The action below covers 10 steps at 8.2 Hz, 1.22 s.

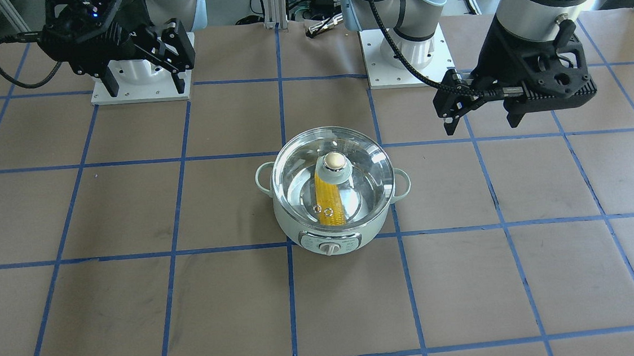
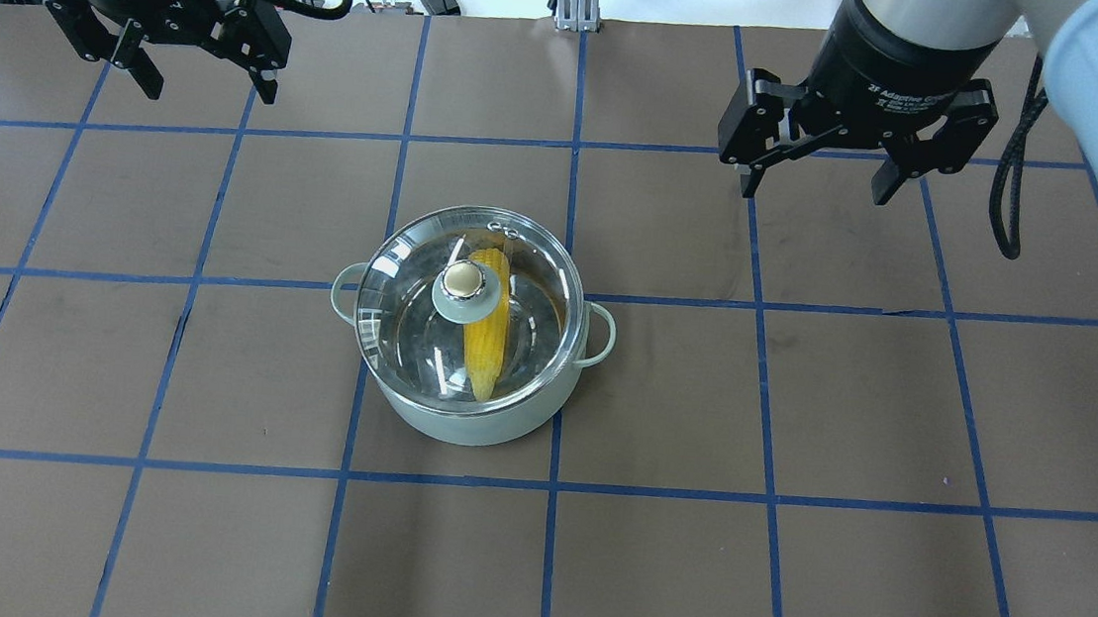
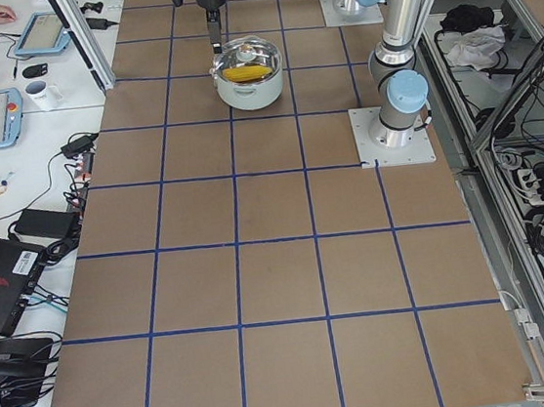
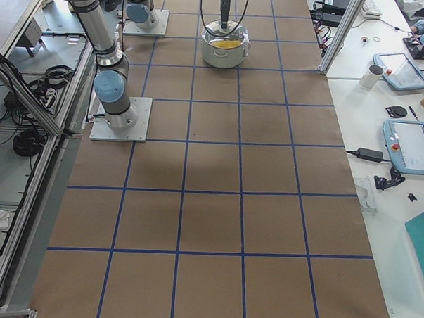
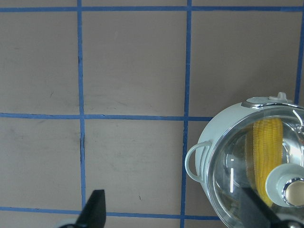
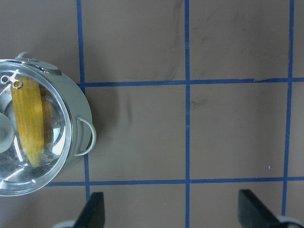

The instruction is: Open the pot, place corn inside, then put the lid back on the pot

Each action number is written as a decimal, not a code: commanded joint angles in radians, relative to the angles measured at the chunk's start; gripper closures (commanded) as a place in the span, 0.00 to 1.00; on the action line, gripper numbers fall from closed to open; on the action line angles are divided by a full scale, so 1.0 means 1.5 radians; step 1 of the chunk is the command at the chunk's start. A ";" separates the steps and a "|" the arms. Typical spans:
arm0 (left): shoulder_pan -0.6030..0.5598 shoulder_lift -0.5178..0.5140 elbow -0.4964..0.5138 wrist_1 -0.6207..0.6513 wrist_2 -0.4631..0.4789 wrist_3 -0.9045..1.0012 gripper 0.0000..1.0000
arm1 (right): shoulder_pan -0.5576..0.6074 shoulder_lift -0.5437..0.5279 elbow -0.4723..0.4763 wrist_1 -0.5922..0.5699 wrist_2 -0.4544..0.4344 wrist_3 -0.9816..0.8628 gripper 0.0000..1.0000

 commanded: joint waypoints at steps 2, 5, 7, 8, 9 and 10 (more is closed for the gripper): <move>-0.002 0.003 0.005 0.003 -0.007 -0.004 0.00 | -0.001 0.005 -0.008 -0.016 -0.023 -0.008 0.00; -0.017 0.015 0.004 0.002 -0.008 0.001 0.00 | -0.001 0.004 -0.005 -0.013 -0.024 -0.008 0.00; -0.027 0.015 0.002 0.002 -0.006 0.002 0.00 | -0.001 0.004 -0.004 -0.013 -0.021 -0.007 0.00; -0.027 0.016 0.001 0.003 -0.005 0.023 0.00 | -0.001 0.004 -0.005 -0.013 -0.022 -0.007 0.00; -0.027 0.016 0.001 0.003 -0.006 0.034 0.00 | -0.001 0.004 -0.004 -0.013 -0.022 -0.007 0.00; -0.027 0.016 0.001 0.003 -0.005 0.034 0.00 | -0.001 0.005 -0.004 -0.014 -0.022 -0.007 0.00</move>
